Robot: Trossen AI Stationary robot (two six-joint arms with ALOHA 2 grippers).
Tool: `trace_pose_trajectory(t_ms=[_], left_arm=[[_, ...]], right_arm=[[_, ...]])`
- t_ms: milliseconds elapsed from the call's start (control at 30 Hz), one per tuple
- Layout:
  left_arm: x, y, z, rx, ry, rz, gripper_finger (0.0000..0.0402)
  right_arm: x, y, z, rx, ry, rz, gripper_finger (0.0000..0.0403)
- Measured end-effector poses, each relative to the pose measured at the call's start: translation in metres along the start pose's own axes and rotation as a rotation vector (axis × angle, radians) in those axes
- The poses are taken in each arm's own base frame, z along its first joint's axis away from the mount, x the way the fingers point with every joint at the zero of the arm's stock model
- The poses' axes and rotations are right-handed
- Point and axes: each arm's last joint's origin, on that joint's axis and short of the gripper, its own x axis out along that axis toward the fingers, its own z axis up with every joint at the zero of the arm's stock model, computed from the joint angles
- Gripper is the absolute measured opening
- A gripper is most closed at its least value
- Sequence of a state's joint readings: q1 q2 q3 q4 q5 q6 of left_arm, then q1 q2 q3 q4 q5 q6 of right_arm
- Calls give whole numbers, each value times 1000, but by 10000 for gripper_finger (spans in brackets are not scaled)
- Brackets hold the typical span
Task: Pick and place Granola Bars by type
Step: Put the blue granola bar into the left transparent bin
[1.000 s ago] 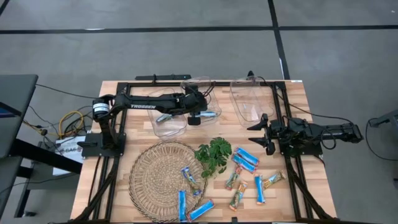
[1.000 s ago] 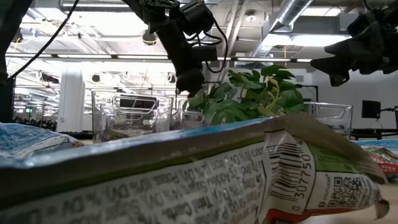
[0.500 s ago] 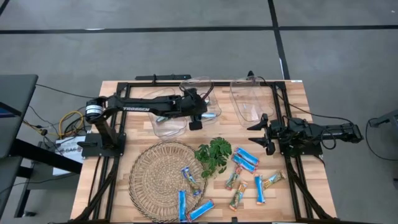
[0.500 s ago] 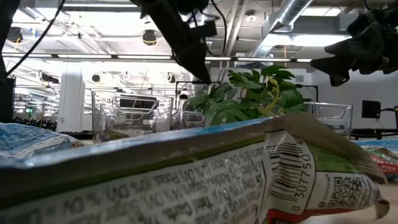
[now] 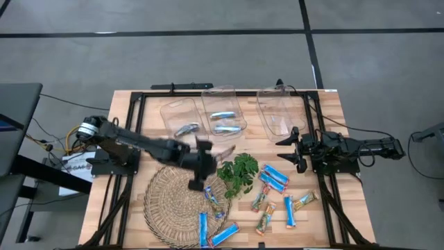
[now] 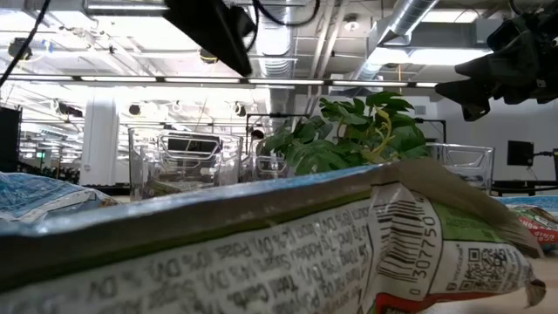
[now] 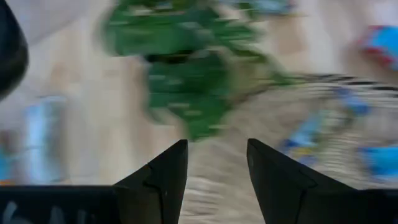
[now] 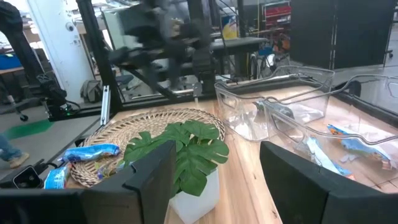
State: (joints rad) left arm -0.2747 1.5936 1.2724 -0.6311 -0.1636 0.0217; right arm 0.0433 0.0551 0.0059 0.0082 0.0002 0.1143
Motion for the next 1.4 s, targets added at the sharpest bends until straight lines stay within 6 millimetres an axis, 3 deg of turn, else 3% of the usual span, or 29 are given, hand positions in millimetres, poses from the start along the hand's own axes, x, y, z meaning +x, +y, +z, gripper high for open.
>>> trace_pose_trajectory(t_ms=[267,500,600,900,1133,1400], left_arm=[[-12,-68,-6,-101,23,-173,159],[-13,-100,-16,-113,77,-192,159],[-8,-105,-17,-14,73,-173,159],[28,-113,-25,523,121,-94,159],[64,-114,-28,739,143,-87,159],[84,-113,-18,875,30,-56,159]], right_arm=[[0,0,0,0,-1,0,225],[0,0,0,0,0,0,225],[0,0,0,0,0,0,225],[0,0,0,0,0,0,225],[0,0,0,0,0,0,225],[0,0,0,0,0,0,225]])
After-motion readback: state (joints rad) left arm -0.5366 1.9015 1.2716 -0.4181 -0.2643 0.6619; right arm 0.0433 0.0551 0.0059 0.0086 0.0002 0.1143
